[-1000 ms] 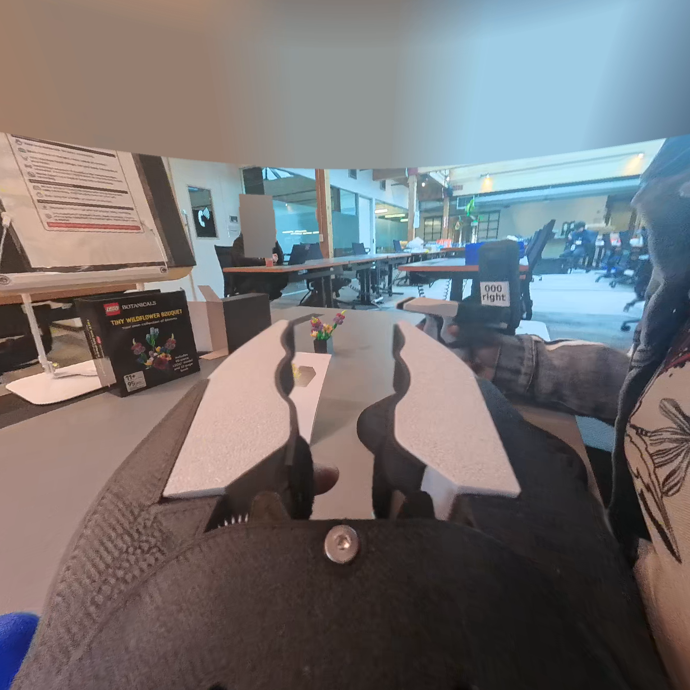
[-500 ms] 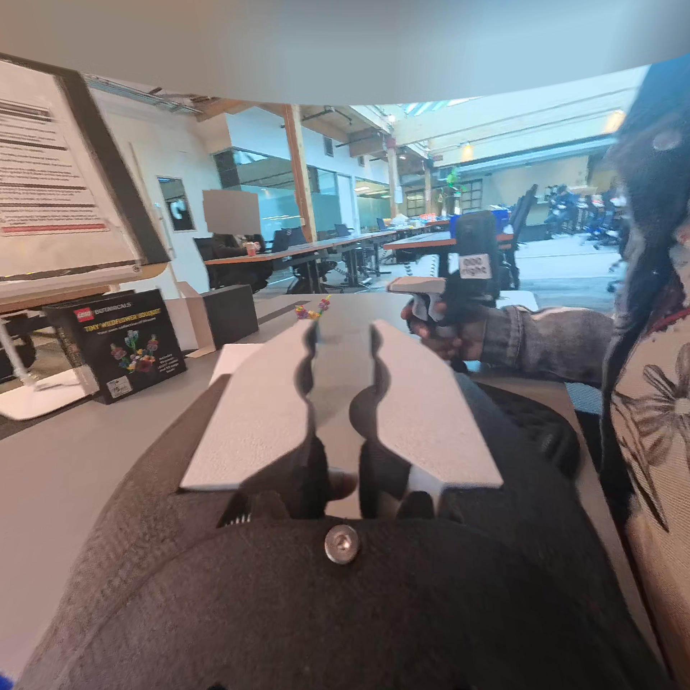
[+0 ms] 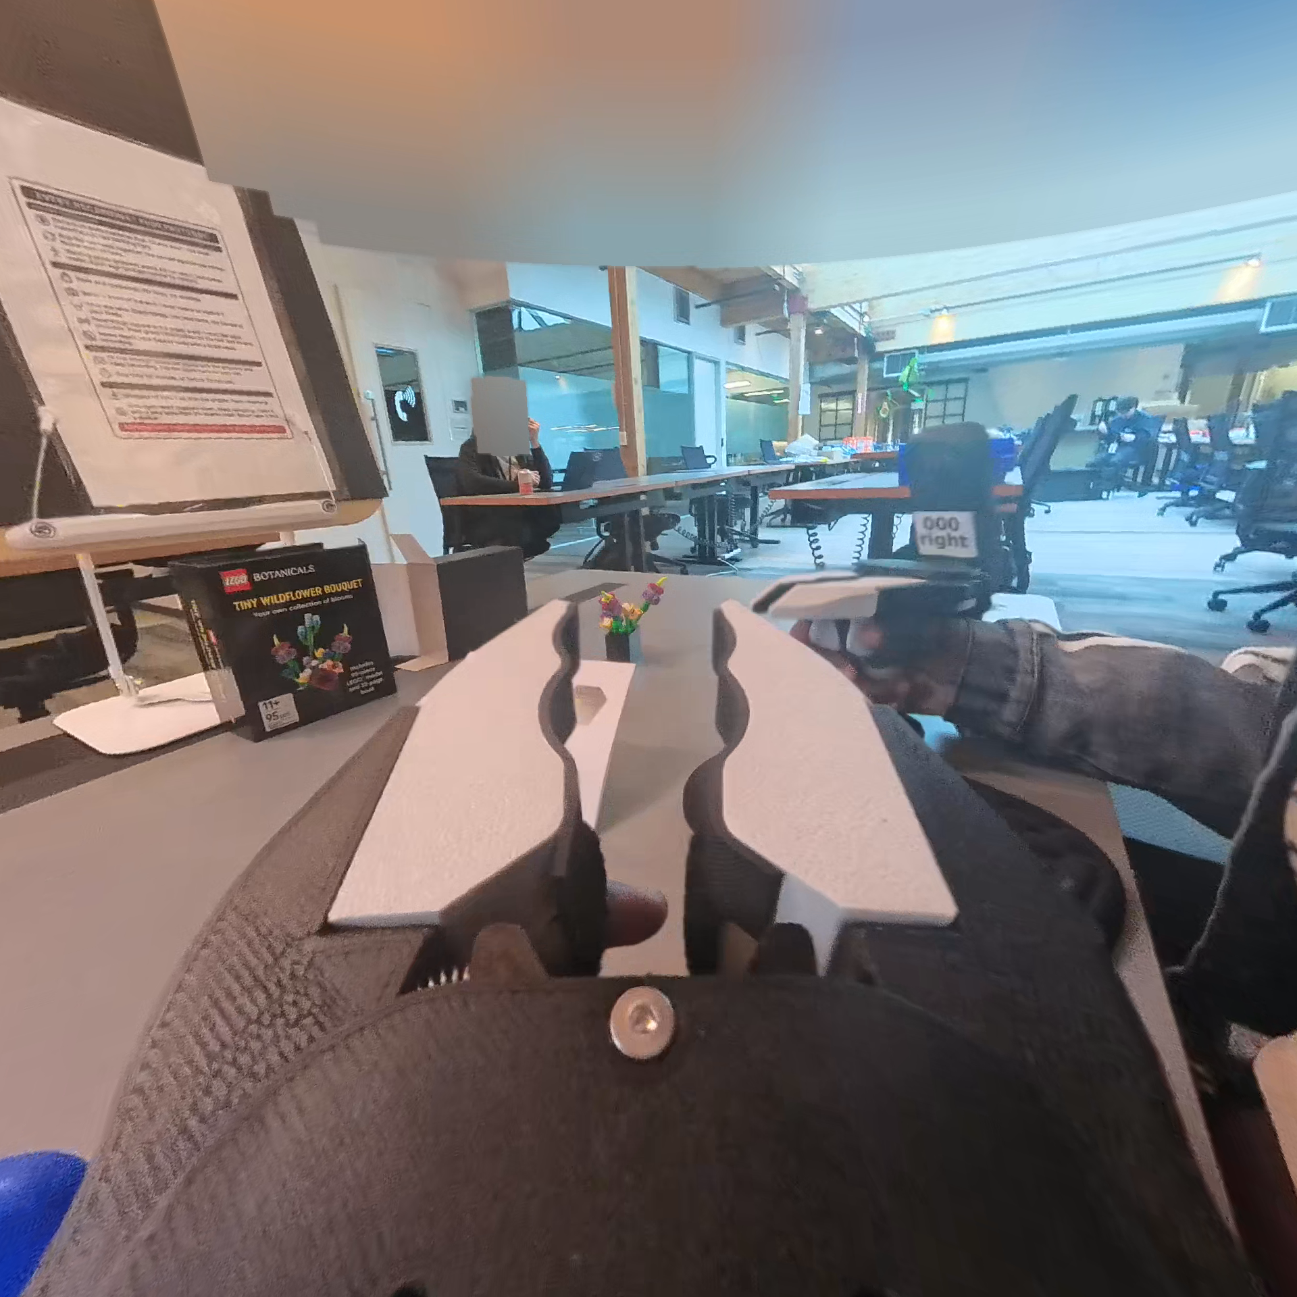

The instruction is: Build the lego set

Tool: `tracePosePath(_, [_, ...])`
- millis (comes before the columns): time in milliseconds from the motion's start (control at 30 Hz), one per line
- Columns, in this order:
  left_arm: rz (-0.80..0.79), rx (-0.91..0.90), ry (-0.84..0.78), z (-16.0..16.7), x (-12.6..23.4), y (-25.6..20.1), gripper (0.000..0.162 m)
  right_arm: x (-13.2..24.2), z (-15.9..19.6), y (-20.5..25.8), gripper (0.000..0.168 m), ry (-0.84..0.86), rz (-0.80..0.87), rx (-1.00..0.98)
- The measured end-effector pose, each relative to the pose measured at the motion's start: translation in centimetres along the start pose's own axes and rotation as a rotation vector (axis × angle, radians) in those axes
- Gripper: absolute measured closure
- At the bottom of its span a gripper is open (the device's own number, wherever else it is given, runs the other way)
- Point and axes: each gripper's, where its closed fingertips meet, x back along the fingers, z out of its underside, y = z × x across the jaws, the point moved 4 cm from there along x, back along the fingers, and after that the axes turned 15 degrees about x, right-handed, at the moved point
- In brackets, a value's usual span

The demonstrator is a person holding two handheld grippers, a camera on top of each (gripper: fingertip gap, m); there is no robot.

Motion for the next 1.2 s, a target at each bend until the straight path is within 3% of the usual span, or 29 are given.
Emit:
tracePosePath(200, [0.052, 0.129, 0.107, -0.1, -1.4, -0.8, 0.116, -0.4, 2.9, 0.8, 0.152, 0.629, -0.336, -0.141])
tracePosePath(367, [0.125, 0.244, 0.077, 1.4, -3.0, -1.3, 0.115, -1.9, 4.2, 1.0, 0.155, 0.813, -0.502, -0.14])
tracePosePath(467, [0.148, 0.205, 0.126, 2.0, -3.1, -1.8, 0.115, -2.2, 5.3, 1.3, 0.155, 0.887, -0.534, -0.133])
tracePosePath(667, [0.138, 0.187, 0.139, 2.3, -3.2, -1.8, 0.115, -2.7, 4.8, 0.7, 0.164, 0.738, -0.451, -0.19])
tracePosePath(800, [0.12, 0.195, 0.119, 2.1, -3.1, -1.6, 0.118, -4.2, 0.7, 0.5, 0.165, 0.311, -0.271, -0.395])
tracePosePath(967, [0.15, 0.219, 0.148, 2.3, -3.1, -2.1, 0.132, -5.0, -4.2, 2.1, 0.166, -0.13, -0.2, -0.538])
tracePosePath(1067, [0.129, 0.21, 0.199, 2.7, -3.6, -2.3, 0.134, -6.0, -5.3, 3.2, 0.167, -0.199, -0.185, -0.562])
tracePosePath(1200, [0.192, 0.265, 0.128, 2.2, -3.7, -3.0, 0.144, -7.5, -5.4, 4.6, 0.166, -0.194, -0.134, -0.512])
